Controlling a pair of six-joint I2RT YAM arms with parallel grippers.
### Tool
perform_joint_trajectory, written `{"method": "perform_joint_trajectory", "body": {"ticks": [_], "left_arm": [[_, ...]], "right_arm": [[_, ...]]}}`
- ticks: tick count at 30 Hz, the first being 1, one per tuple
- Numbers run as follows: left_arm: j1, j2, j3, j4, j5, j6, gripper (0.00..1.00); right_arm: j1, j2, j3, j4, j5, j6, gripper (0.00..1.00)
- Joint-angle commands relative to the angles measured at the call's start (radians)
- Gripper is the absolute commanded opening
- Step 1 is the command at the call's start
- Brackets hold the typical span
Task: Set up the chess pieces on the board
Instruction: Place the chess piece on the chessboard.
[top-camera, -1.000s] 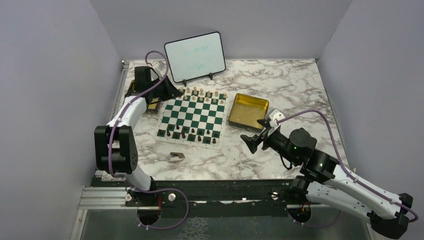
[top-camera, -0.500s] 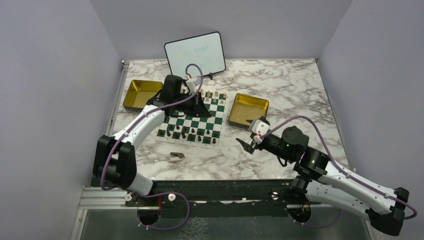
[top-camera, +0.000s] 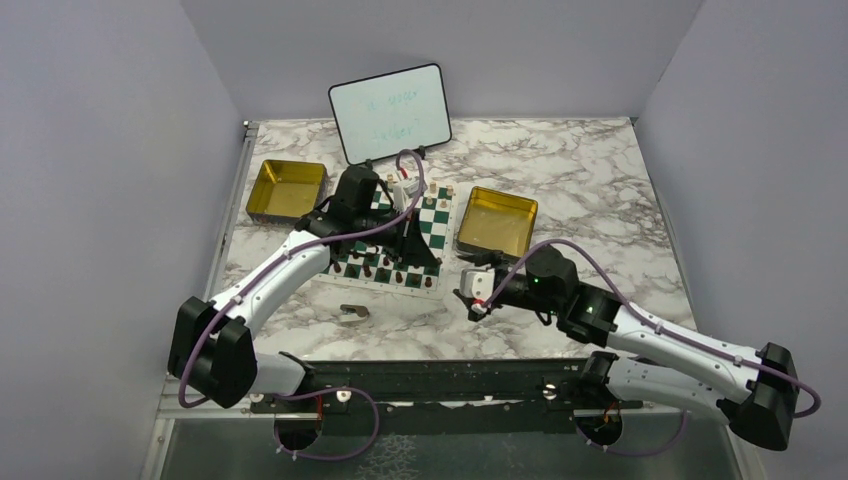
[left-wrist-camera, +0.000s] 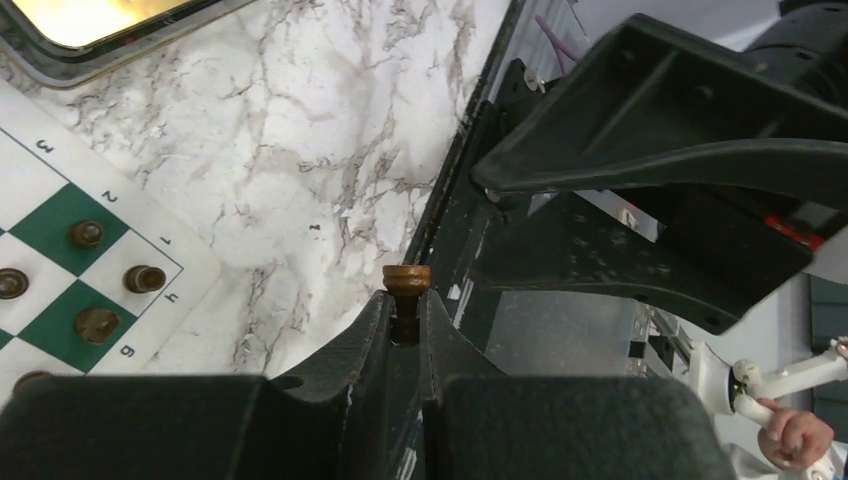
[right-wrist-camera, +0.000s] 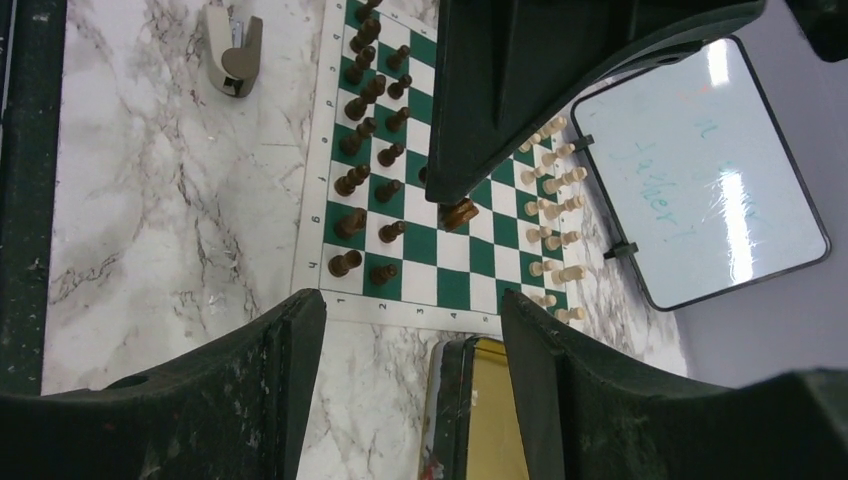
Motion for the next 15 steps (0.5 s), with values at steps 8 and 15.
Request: {"method": "perform_joint_trajectory", "body": {"ticks": [8,15], "left_arm": [[-0.008,-0.026,-0.026,-0.014,0.128,0.022,0.03],[-0.015,-0.036,-0.022,-0.016,0.148,0.016,0.03]], "right_arm": [[0.005,0.097,0.036,0.111,-0.036,-0.086,0.52],[0.005,0.136,0.067,0.081,-0.061,-0.129,0.52]]}}
